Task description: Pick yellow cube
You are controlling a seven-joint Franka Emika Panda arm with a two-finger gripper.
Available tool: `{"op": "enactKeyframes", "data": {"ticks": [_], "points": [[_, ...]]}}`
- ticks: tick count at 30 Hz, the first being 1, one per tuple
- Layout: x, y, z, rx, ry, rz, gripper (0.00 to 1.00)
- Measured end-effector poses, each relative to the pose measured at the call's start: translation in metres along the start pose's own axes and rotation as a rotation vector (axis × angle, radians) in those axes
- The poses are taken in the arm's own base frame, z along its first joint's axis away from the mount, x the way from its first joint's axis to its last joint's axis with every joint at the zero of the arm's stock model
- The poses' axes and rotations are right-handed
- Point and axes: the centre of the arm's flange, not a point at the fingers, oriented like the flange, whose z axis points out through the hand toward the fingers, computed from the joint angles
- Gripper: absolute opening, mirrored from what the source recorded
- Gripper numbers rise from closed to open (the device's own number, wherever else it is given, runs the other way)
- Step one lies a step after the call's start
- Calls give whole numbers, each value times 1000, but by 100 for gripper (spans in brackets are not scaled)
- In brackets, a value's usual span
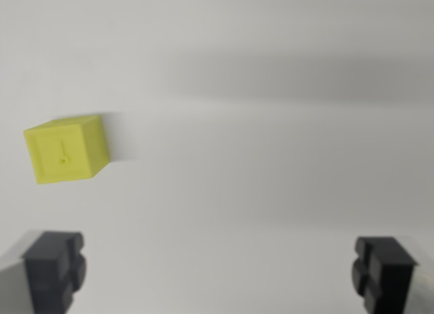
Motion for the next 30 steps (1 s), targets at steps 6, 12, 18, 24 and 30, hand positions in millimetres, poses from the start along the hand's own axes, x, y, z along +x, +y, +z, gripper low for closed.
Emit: {"op": "enactKeyframes", "data": {"ticks": [6,12,18,24,30], "points": [[-10,-6,15,0,-3,-12,100],[-19,-11,29,-1,-6,-25,100],[-28,-17,44,-1,-9,-37,100],[-38,-23,59,-1,-12,-49,100],[-47,-28,73,-1,-15,-61,100]]}}
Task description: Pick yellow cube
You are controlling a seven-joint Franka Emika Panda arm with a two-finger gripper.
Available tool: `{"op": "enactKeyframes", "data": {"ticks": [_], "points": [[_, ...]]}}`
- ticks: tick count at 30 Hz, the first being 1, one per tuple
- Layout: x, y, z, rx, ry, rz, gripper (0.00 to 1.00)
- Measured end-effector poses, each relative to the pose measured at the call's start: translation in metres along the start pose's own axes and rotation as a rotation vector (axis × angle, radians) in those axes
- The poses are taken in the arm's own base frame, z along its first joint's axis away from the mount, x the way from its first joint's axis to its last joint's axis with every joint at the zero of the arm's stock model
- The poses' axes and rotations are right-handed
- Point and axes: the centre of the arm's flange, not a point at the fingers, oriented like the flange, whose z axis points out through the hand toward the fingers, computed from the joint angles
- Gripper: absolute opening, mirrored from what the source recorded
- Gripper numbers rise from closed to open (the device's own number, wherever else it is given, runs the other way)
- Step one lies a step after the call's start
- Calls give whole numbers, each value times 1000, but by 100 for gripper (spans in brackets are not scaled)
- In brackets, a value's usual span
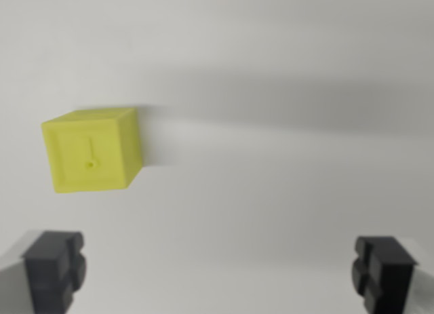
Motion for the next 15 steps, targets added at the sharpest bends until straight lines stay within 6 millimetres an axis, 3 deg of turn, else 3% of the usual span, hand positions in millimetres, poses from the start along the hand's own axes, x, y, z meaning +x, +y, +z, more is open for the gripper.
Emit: {"op": "enactKeyframes", "data": {"ticks": [15], "points": [[-21,-15,36,-1,-7,-30,100]]}}
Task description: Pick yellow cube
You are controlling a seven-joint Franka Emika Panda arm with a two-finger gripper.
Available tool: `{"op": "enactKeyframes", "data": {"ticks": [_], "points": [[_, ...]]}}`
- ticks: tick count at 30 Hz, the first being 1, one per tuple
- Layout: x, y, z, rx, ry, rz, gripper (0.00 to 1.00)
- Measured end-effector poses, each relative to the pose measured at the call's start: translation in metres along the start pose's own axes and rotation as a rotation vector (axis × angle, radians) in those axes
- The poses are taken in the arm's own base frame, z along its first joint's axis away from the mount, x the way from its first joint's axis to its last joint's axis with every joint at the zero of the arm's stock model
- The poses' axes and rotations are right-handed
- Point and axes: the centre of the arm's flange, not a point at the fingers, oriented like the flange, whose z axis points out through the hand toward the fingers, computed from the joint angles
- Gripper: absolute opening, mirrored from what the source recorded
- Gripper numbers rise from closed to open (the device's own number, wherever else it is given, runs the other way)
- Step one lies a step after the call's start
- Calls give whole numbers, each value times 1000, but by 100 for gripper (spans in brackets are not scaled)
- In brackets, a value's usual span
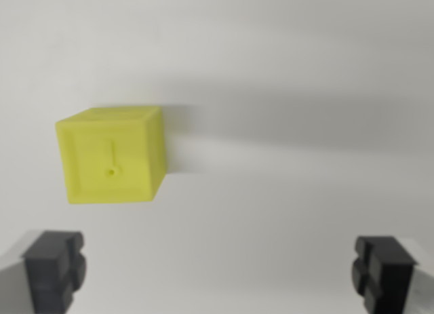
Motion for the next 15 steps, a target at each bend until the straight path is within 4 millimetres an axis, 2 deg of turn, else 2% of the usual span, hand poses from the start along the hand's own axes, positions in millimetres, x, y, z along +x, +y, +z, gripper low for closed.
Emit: {"op": "enactKeyframes", "data": {"ticks": [15], "points": [[-22,-16,38,-1,-8,-31,100]]}}
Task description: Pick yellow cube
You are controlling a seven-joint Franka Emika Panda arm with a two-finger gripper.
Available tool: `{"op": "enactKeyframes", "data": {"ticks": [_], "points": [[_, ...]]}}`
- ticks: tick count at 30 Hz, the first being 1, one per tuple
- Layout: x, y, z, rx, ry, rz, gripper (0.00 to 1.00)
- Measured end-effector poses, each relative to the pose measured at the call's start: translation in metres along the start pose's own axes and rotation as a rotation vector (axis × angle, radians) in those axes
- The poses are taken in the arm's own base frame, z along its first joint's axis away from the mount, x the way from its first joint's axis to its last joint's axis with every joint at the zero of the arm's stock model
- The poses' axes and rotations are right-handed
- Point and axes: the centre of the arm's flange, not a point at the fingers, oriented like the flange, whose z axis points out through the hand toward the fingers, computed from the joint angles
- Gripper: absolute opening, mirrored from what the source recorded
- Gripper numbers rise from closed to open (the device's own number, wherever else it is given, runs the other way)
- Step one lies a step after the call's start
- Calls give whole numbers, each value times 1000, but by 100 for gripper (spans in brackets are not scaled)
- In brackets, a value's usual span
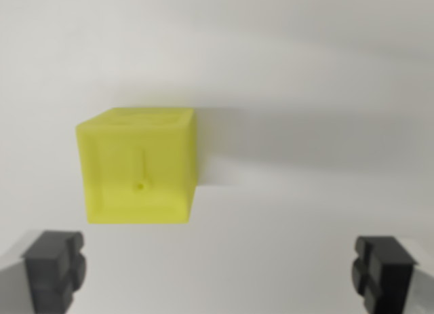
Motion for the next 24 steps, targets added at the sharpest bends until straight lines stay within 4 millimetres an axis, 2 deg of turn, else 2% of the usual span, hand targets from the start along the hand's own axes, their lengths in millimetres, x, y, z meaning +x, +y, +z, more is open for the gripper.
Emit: {"op": "enactKeyframes", "data": {"ticks": [24], "points": [[-32,-27,58,-1,-11,-46,100]]}}
